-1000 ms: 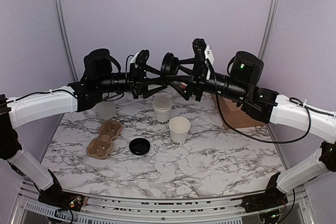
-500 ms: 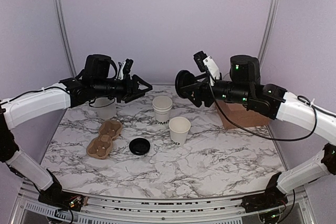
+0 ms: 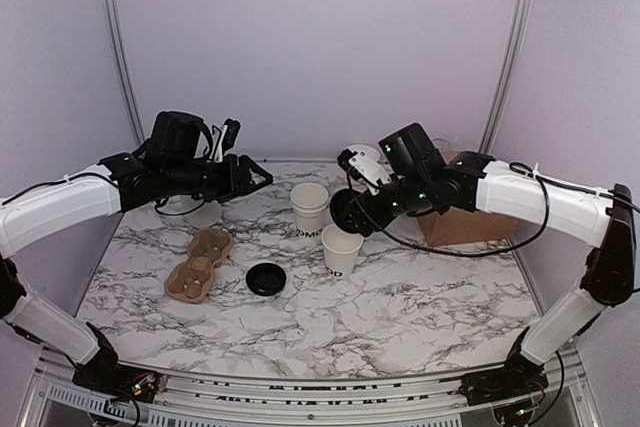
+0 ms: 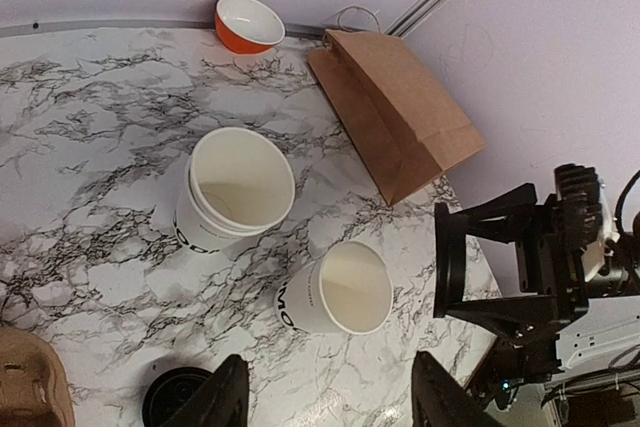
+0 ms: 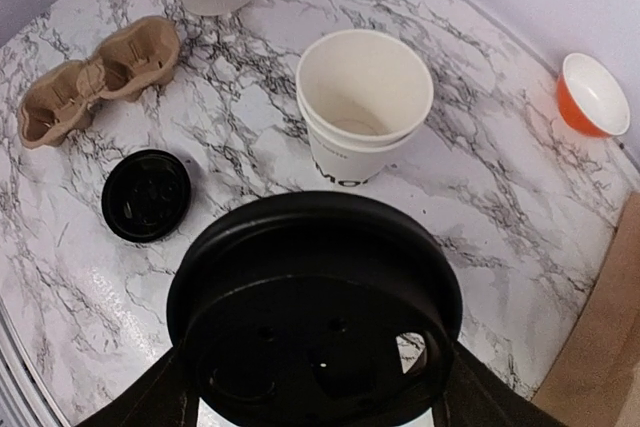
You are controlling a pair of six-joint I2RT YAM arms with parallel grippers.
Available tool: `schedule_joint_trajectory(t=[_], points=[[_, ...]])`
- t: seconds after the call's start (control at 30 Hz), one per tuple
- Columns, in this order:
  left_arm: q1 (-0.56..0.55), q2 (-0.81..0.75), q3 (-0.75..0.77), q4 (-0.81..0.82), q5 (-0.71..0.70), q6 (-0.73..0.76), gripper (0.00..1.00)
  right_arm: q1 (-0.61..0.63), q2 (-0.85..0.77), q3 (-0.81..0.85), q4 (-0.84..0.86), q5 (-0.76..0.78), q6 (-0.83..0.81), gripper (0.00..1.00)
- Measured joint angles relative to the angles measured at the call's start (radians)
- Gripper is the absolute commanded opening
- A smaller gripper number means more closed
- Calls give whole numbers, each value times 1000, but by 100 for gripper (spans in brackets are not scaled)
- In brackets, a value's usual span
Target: Pack the takeout coffee
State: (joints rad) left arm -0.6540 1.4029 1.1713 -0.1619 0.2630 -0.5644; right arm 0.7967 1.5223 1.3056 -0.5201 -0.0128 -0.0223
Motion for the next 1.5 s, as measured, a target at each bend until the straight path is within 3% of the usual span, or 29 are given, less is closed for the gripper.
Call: schedule_joint_trajectory(t=[0.4,1.03,1.5], points=[[-1,-51,-25,-13,-39,41,56,-16,245,185,-185,12,-31,76],[-5,-51,-36,-27,-39,63,56,6,355,386,-422,21,-50,78],[-5,-51,-48,-29,-39,64,55,24,413,469,-503,35,-61,78]])
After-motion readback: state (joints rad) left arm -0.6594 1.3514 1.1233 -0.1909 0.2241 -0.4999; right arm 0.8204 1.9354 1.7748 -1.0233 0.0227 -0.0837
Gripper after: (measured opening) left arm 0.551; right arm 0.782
